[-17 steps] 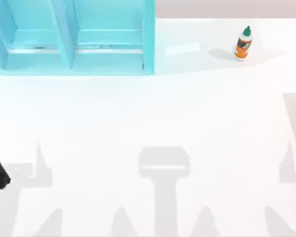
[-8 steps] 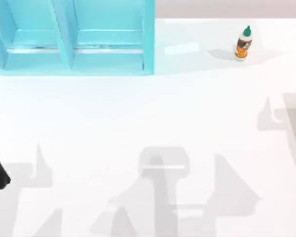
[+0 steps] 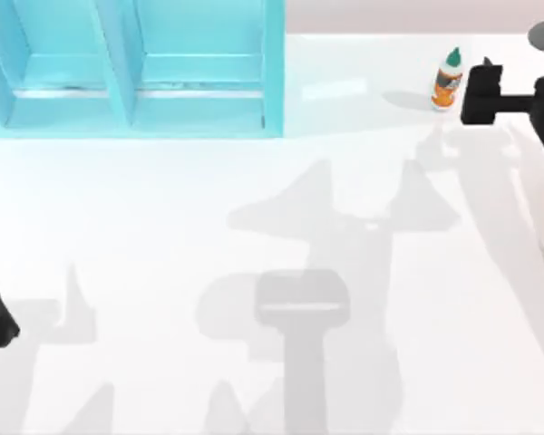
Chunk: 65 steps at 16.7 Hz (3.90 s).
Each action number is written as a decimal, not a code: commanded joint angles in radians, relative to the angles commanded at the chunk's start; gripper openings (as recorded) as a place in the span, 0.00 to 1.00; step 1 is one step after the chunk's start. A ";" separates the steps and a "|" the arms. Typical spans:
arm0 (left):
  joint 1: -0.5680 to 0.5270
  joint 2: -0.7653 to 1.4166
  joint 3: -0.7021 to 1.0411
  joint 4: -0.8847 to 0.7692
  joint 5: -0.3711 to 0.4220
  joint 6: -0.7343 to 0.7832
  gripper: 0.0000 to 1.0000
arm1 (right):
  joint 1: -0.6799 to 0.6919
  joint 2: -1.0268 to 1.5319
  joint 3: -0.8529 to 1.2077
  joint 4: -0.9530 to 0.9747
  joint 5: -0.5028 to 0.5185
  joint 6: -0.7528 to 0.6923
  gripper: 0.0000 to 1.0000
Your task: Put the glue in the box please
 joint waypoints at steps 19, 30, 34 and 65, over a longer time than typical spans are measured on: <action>0.000 0.000 0.000 0.000 0.000 0.000 1.00 | 0.043 0.560 0.325 0.161 0.050 0.012 1.00; 0.000 0.000 0.000 0.000 0.000 0.000 1.00 | -0.002 0.796 0.715 0.015 0.010 -0.004 1.00; 0.000 0.000 0.000 0.000 0.000 0.000 1.00 | -0.002 0.796 0.715 0.015 0.010 -0.004 0.85; 0.000 0.000 0.000 0.000 0.000 0.000 1.00 | 0.001 0.553 0.731 -0.245 0.006 -0.001 0.00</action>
